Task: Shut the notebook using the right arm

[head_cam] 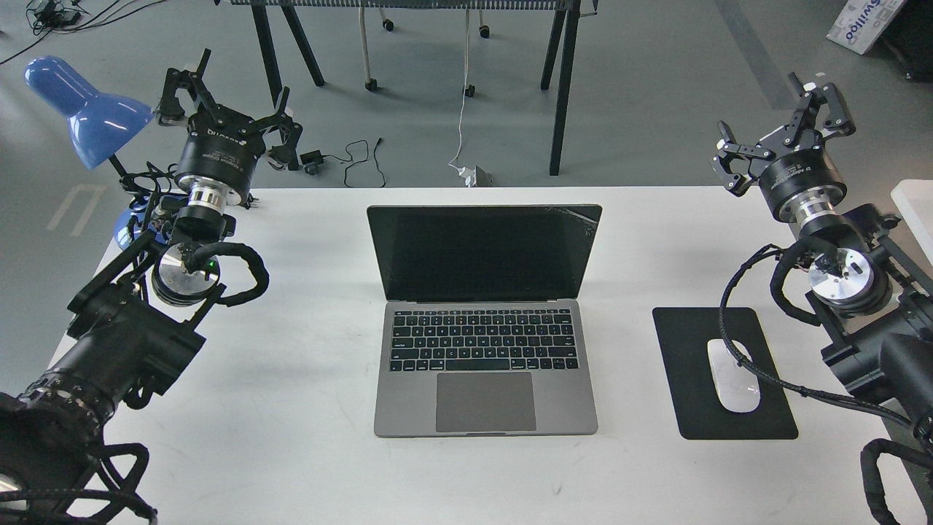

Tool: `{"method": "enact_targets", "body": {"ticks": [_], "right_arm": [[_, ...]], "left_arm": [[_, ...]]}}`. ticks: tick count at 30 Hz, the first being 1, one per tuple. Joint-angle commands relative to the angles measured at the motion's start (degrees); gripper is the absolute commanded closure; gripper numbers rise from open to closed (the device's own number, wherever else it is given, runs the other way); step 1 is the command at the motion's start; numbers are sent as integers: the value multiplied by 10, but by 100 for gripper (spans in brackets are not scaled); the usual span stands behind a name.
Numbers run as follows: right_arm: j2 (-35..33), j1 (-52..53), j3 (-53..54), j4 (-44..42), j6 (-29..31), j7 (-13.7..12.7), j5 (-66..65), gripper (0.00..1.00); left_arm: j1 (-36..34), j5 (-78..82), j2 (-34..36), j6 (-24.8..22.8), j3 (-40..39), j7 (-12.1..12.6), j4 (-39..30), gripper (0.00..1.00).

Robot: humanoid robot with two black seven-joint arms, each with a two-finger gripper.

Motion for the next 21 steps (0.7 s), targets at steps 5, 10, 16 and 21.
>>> {"method": "enact_targets", "body": {"ticks": [5, 10, 16, 21], "right_arm": [[0, -2, 0, 6, 1, -1, 1, 0], [0, 0, -17, 8, 0, -2, 0, 0], [5, 25, -62, 1, -1, -2, -1, 0], [49, 53, -92, -3, -5, -2, -3, 0]], "left_arm": [[-4, 1, -1, 10, 22, 0, 2, 0], [-3, 0, 1, 3, 23, 0, 1, 0], [-1, 0, 1, 2, 22, 0, 0, 0], [0, 0, 2, 2, 21, 2, 0, 0]]}}
